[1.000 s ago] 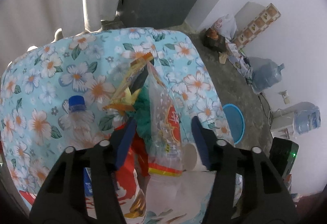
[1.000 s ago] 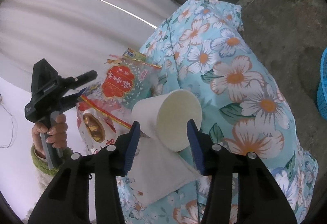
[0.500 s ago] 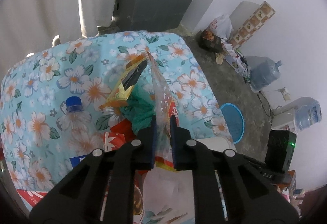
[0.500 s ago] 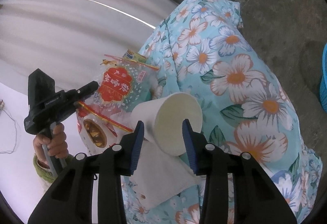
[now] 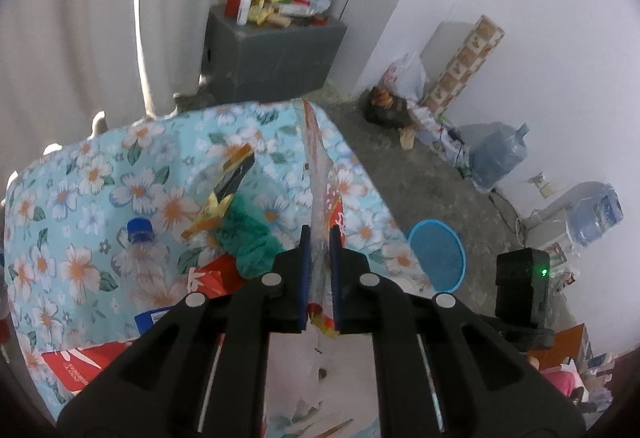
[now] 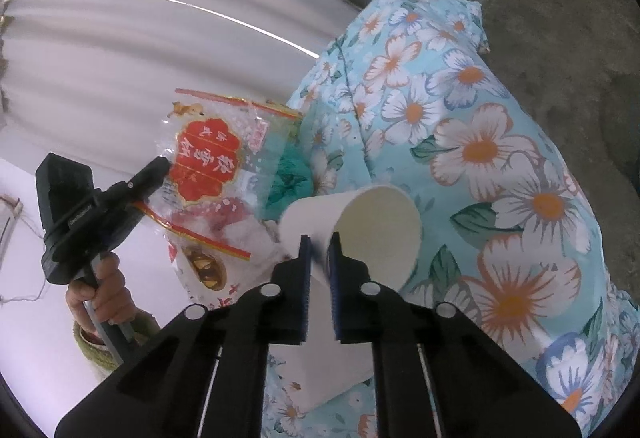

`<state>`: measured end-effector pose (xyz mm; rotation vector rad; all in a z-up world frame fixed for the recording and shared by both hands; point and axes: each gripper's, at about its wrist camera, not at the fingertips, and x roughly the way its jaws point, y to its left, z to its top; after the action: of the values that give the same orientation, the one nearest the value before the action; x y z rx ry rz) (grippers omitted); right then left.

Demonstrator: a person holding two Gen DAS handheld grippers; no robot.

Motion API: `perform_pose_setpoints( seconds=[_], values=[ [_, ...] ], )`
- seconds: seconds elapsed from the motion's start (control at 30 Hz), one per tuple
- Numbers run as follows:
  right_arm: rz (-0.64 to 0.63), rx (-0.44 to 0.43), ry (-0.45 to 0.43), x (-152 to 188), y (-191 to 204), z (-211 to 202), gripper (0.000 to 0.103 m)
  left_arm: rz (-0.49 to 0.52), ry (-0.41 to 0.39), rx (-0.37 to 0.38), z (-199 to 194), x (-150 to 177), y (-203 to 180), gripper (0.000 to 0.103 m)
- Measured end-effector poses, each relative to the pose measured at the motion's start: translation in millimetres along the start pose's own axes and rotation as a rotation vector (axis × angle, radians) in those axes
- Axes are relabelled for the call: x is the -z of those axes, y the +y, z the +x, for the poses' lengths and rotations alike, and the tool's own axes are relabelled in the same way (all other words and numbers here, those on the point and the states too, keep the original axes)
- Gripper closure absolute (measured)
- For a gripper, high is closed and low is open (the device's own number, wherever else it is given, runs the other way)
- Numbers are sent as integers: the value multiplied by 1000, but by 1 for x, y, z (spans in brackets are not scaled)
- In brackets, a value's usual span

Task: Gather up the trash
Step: 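Carry bag and cup over the blue basket and open both tools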

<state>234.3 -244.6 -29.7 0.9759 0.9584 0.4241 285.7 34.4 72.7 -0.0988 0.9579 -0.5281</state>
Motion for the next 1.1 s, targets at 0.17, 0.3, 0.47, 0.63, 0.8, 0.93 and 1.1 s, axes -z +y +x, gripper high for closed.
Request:
perform_pose_setpoints(
  seconds=[0.17,0.3,0.47,0.63,0.8,0.93,1.1],
  values=[
    [-27,-19,-24,-1,10,-9,99,37,-87,25,-19,-1,-14,97],
    [-37,-39,-56,-2,12,-24,99,64,-134,37,-31,1,-26,97],
    [-36,-44,-94,0,10,-49,99,115,-172,40,-44,11,-43,97],
    [-50,-23,-160,9,11,-84,99,228,-197,9,-53,25,-72,97],
    [-29,-17,-237,21,2,-119,99,287,-205,28,-55,36,-97,97],
    [2,-16,-286,29,-11,-142,100,323,-188,46,-48,49,-118,98],
    [27,-2,-342,35,-24,-169,99,345,-177,92,-36,57,-144,98]
  ],
)
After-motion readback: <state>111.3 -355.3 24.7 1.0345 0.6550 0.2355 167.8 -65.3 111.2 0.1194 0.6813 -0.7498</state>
